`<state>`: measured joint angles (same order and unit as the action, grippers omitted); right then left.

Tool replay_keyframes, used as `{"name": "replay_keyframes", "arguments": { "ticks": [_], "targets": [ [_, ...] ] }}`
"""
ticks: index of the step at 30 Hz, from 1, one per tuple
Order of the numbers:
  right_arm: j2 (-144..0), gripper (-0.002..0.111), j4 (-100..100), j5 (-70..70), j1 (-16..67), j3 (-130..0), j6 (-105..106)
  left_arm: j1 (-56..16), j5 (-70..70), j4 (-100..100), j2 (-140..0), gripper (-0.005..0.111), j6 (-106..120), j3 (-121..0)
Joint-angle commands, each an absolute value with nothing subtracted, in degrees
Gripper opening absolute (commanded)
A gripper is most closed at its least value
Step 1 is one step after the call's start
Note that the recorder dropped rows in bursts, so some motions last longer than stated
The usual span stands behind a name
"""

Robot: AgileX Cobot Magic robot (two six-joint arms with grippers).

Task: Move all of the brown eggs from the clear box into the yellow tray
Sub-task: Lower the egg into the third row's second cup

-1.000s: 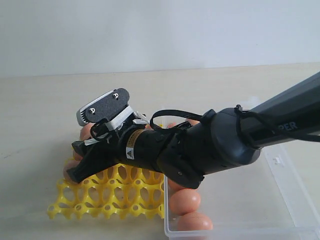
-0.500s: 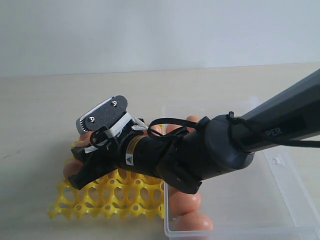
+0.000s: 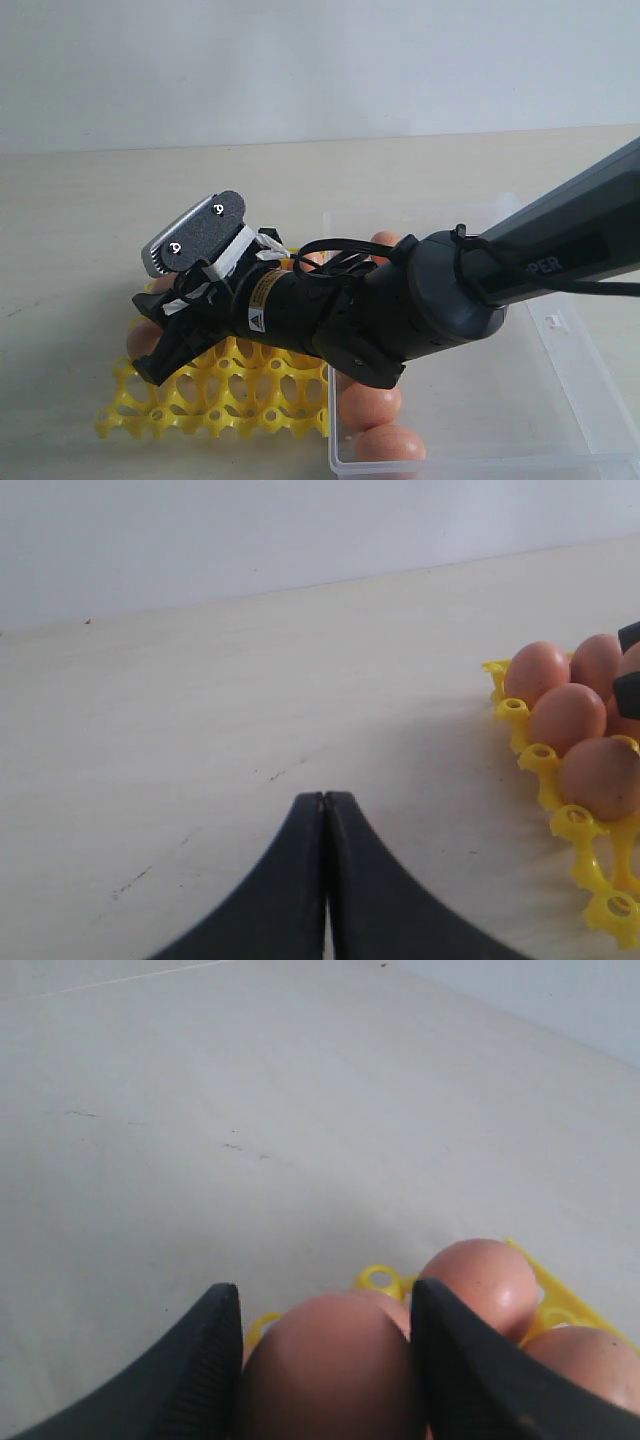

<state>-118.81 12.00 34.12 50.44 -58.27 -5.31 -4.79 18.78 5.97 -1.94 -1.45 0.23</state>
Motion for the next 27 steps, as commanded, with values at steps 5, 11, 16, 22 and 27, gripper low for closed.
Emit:
{"name": "replay_keyframes", "arguments": {
  "ticks": [5, 11, 16, 22, 27],
  "targets": [
    [-118.8, 0.0, 13.9, 37.4, 50.6, -58.1, -2.6, -5.2, 18.1, 5.8, -2.1, 0.0, -1.7, 0.0],
    [-119.1, 0.0, 13.9, 37.8, 50.6, -58.1, -1.0, -5.2, 18.1, 5.8, -2.1, 0.0, -1.7, 0.0],
    [-119.1, 0.0, 14.1, 36.0, 50.6, -58.1, -1.1, -5.2, 18.1, 5.8, -2.1, 0.0, -1.7, 0.0],
    [-117.8, 0.0, 15.6, 32.7, 50.5, -58.1, 0.0, -5.2, 18.1, 5.8, -2.1, 0.0, -1.7, 0.0],
    [-116.6, 0.0, 16.6, 32.0, 50.0, -56.9, 0.8, -5.2, 18.1, 5.8, -2.1, 0.0, -1.7, 0.0]
  ]
}}
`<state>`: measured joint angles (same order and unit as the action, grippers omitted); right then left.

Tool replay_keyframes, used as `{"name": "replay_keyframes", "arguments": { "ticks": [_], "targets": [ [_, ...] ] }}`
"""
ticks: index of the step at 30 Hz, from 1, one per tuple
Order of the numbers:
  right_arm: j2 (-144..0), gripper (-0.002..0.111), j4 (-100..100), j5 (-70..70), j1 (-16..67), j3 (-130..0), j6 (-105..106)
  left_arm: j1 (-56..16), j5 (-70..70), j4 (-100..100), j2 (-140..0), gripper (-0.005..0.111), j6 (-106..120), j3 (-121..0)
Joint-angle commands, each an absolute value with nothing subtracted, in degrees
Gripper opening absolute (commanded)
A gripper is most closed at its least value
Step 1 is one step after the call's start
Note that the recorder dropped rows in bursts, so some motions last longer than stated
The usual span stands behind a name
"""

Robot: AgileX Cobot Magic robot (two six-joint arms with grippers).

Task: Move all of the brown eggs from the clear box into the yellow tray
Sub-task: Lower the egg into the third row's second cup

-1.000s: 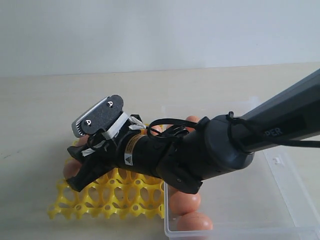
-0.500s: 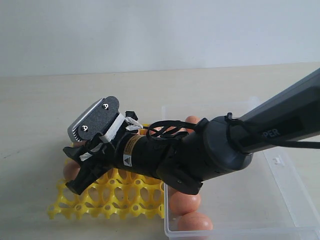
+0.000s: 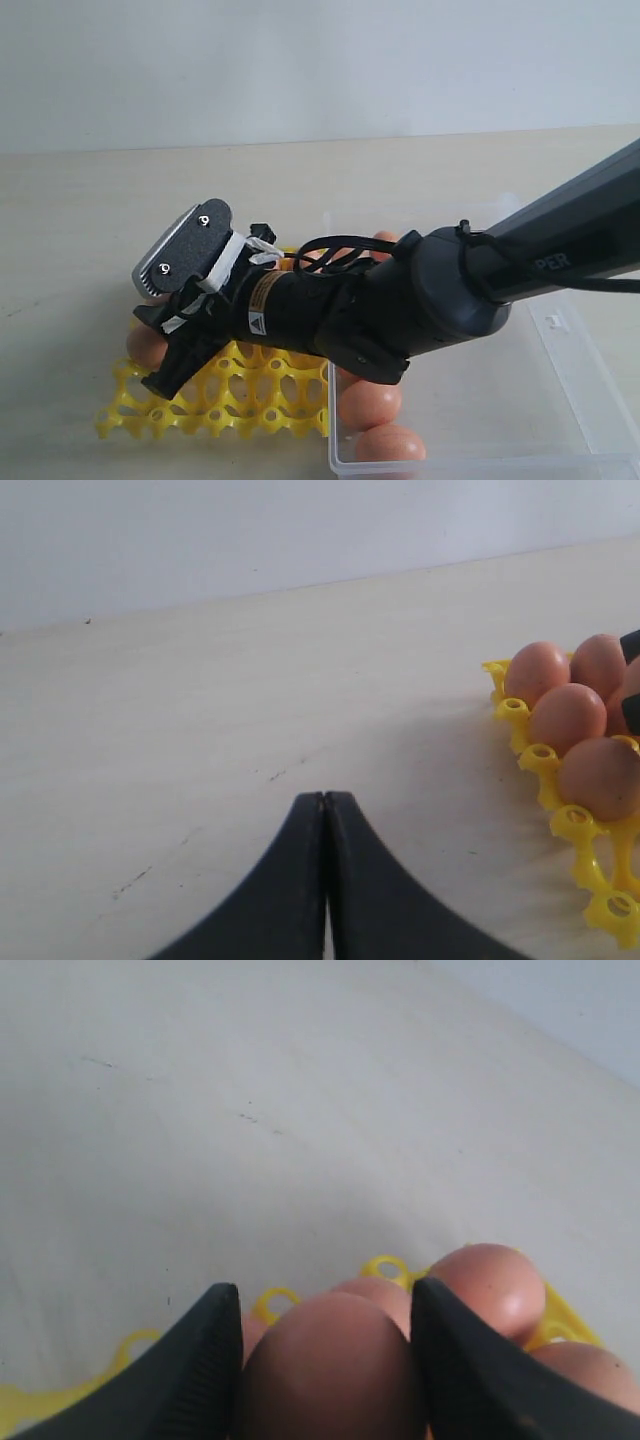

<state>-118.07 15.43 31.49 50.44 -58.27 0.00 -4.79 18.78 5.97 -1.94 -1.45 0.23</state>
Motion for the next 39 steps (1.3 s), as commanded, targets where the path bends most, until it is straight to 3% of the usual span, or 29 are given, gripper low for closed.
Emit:
{"name": "replay_keyframes", "arguments": {
  "ticks": [1, 39],
  "targets": [
    [-116.3, 0.0, 16.6, 32.6, 50.0, -56.3, 0.8, -5.2, 18.1, 5.8, -2.1, 0.0, -1.7, 0.0],
    [-118.7, 0.0, 18.2, 42.4, 50.0, -51.3, 11.8, -5.2, 18.1, 5.8, -2.1, 0.0, -1.7, 0.0]
  ]
}}
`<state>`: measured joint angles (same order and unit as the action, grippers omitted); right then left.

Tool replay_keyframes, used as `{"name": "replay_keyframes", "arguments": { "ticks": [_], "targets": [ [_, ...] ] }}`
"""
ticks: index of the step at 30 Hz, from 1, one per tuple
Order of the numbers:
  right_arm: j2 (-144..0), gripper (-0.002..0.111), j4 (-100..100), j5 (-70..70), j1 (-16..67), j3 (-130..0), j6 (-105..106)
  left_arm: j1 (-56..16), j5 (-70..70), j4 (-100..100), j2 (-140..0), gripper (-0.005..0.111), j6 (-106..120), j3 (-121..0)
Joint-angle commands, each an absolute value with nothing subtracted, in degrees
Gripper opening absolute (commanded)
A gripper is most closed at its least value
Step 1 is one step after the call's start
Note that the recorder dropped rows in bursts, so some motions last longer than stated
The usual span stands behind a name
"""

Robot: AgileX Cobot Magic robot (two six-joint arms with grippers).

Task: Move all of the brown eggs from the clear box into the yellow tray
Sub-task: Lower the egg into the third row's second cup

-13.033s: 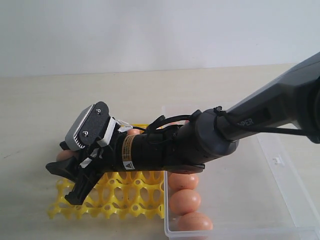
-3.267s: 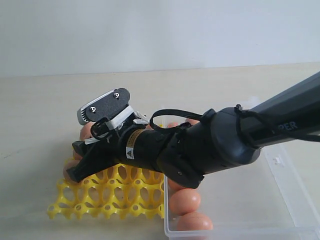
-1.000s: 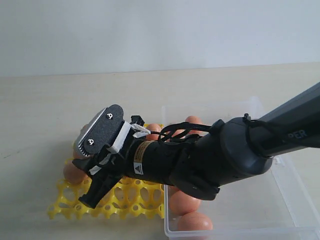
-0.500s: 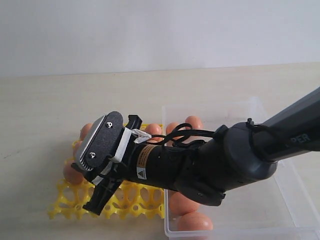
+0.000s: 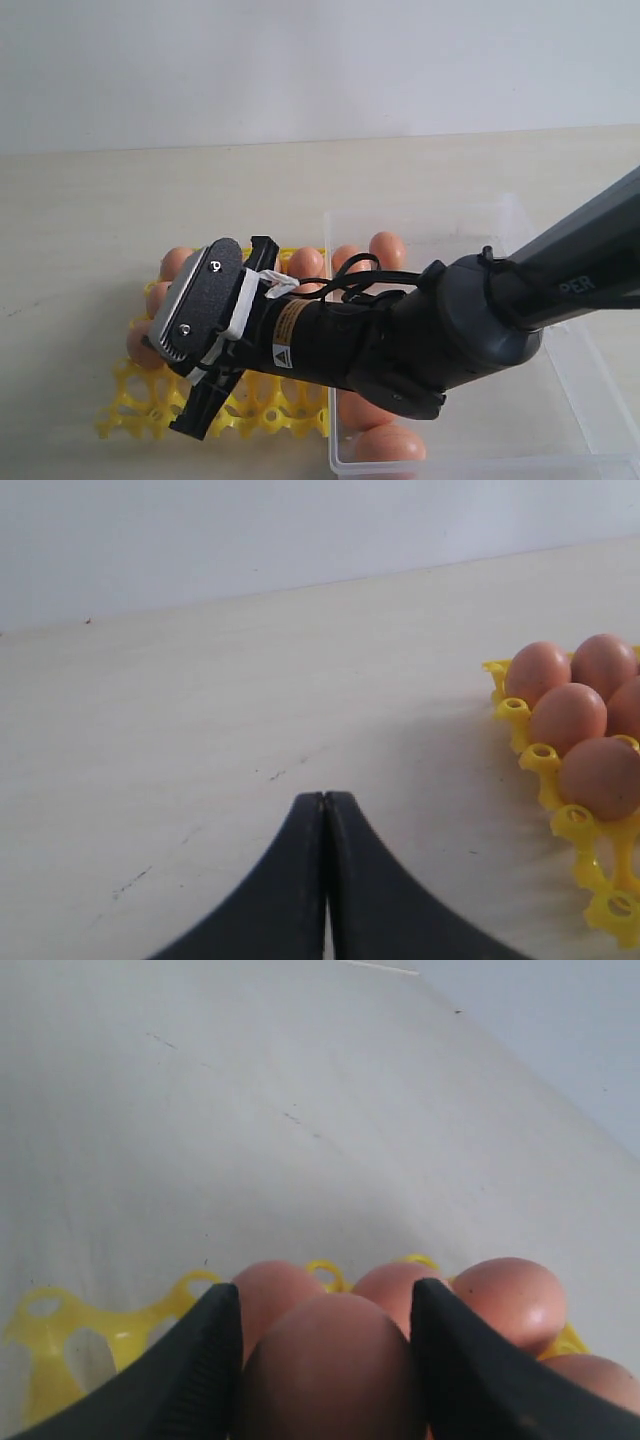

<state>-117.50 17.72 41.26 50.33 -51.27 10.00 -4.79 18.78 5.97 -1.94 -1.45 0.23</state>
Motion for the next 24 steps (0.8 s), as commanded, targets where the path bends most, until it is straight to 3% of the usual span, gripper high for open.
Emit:
{"name": "replay_keyframes", "arguments": {
  "ticks": [1, 13, 15, 20, 24],
  "targets": [
    [-118.7, 0.0, 18.2, 42.4, 50.0, -51.3, 12.0, -5.2, 18.1, 5.8, -2.1, 0.0, -1.7, 0.0],
    [-118.7, 0.003, 17.9, 42.2, 49.4, -51.3, 12.0, -5.2, 18.1, 5.8, -2.1, 0.0, -1.7, 0.0],
    [-118.7, 0.01, 17.9, 42.2, 49.4, -51.3, 12.0, -5.2, 18.1, 5.8, -2.1, 0.0, -1.7, 0.0],
    [-118.7, 0.042, 17.7, 42.2, 49.4, -51.3, 11.9, -5.2, 18.1, 5.8, -2.1, 0.0, -1.7, 0.0],
    [-118.7, 0.05, 17.6, 42.7, 49.4, -51.3, 11.5, -5.2, 18.1, 5.8, -2.1, 0.0, -1.7, 0.0]
  ]
}}
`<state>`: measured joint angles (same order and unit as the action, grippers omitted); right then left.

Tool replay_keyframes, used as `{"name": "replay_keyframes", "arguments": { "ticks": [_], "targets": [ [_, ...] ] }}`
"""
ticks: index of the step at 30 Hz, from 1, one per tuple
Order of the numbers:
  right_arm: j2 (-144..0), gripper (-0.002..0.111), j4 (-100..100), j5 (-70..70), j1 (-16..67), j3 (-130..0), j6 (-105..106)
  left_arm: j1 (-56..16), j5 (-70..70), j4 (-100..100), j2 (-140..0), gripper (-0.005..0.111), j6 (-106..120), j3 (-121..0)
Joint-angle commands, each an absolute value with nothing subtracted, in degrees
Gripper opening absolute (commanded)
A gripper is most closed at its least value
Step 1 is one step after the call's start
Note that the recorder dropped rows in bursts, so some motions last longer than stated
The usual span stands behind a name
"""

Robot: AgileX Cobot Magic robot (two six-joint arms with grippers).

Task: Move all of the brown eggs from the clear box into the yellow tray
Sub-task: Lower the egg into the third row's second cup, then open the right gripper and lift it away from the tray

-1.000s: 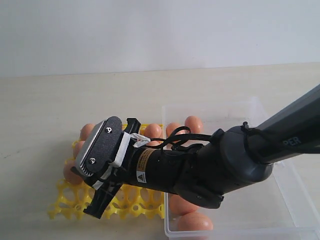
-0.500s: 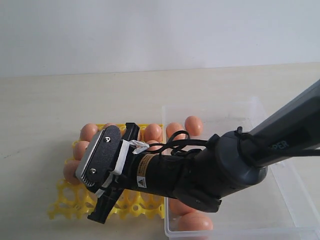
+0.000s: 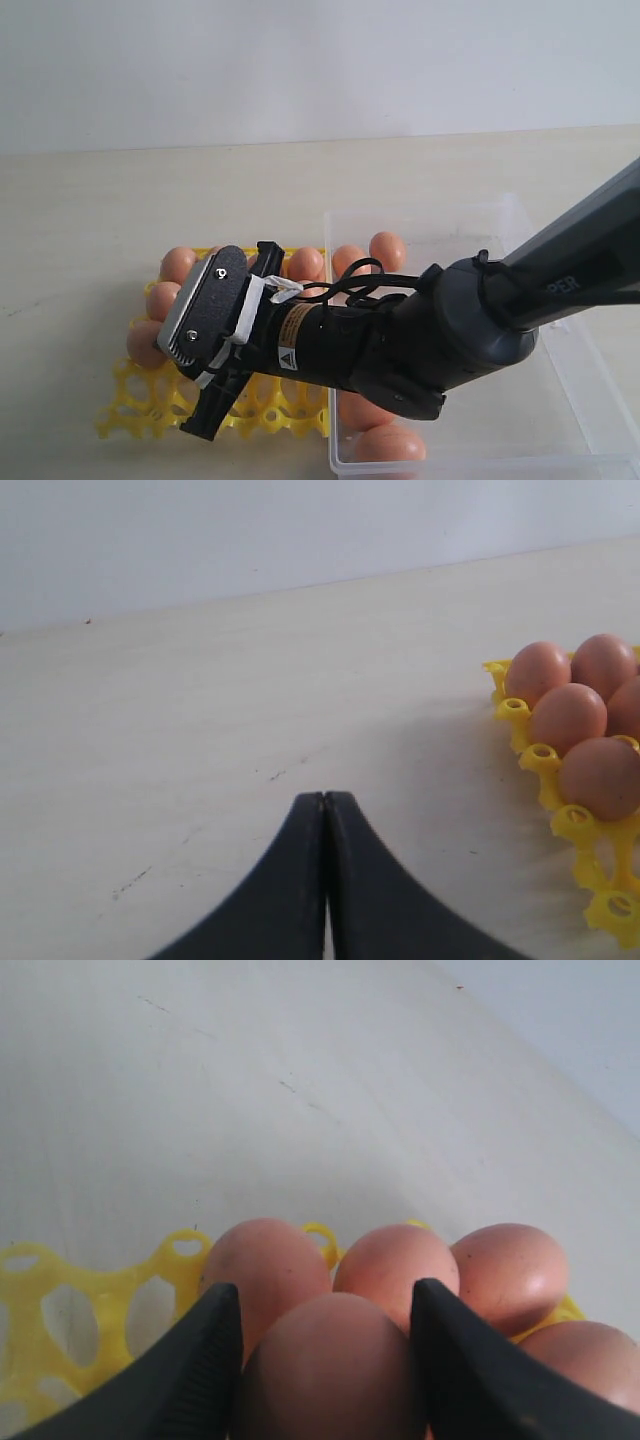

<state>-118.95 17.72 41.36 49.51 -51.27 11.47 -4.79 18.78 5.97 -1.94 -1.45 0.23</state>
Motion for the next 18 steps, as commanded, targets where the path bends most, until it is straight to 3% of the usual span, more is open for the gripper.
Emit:
{"name": "replay_keyframes", "arguments": {
  "ticks": [1, 9, 18],
  "targets": [
    [-118.7, 0.051, 17.6, 42.8, 49.4, -51.3, 11.4, -5.2, 18.1, 5.8, -2.1, 0.0, -1.7, 0.0],
    [-118.7, 0.057, 17.3, 43.3, 49.4, -51.3, 10.8, -5.2, 18.1, 5.8, -2.1, 0.0, -1.7, 0.0],
    [-115.9, 0.057, 15.1, 42.6, 49.4, -51.3, 10.8, -5.2, 18.1, 5.8, -2.1, 0.0, -1.7, 0.0]
  ]
}}
